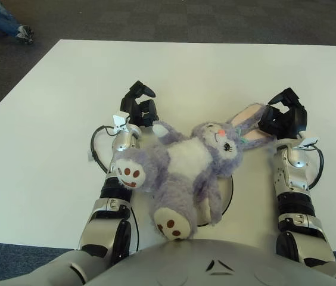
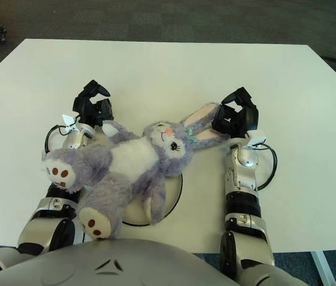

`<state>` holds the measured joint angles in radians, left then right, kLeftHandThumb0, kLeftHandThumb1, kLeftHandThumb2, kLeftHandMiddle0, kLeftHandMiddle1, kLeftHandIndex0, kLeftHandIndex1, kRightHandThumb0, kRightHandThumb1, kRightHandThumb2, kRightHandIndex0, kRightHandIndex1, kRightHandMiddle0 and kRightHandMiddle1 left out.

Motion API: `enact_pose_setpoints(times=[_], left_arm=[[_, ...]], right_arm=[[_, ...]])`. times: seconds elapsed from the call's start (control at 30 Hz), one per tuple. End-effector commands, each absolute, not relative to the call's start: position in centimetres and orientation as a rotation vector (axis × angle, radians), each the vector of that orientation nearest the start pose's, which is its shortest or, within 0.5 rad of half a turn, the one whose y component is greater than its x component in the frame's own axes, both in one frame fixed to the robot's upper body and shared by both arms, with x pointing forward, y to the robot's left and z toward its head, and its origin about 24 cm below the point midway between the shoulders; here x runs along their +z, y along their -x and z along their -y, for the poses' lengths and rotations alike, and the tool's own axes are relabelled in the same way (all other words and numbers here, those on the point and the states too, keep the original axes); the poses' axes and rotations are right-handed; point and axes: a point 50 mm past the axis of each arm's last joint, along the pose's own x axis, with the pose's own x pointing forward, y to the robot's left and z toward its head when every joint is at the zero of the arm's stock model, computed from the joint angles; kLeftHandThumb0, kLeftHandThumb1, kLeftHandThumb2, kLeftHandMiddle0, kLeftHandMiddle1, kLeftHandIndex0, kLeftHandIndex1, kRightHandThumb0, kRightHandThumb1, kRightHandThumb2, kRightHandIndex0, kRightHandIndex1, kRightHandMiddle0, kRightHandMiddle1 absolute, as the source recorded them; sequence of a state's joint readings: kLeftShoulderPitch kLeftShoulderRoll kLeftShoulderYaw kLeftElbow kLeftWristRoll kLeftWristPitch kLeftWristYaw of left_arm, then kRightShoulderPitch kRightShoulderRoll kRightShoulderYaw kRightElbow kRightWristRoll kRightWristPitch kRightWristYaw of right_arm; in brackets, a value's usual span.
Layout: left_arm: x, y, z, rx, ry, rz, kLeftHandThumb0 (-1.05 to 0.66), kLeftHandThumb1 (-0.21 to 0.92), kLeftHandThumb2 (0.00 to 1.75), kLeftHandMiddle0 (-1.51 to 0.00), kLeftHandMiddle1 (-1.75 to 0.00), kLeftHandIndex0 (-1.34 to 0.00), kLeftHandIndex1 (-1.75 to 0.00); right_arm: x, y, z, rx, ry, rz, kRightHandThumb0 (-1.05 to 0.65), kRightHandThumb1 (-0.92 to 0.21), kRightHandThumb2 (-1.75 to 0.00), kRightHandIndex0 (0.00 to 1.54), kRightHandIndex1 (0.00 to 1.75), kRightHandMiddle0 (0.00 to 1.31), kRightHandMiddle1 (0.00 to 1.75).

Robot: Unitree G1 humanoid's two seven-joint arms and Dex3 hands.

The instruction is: Put the doll into the plate.

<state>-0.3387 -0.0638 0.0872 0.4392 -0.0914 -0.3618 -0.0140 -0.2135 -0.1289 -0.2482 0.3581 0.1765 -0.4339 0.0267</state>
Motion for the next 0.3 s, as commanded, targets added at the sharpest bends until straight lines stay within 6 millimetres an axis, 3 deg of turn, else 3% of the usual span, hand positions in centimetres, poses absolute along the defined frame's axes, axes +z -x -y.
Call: enact_pose_setpoints(times=[0.0, 0.27], left_arm=[[4.15, -30.07, -12.95, 0.021, 0.181, 0.165, -0.51, 0.22, 1.43, -1.31, -1.75, -0.69, -1.75], [4.2, -30.13, -12.97, 0.032, 0.178, 0.168, -0.52, 0.21, 1.45, -1.31, -1.75, -0.7, -1.75]], right_arm=[[3.8, -26.92, 22.15, -0.244, -0.11, 0.216, -0.46, -0.38, -1.24, 1.26, 1.75, 0.56, 1.75], [3.77, -26.88, 22.02, -0.24, -0.118, 0.196, -0.46, -0.38, -1.24, 1.27, 1.75, 0.56, 1.75]])
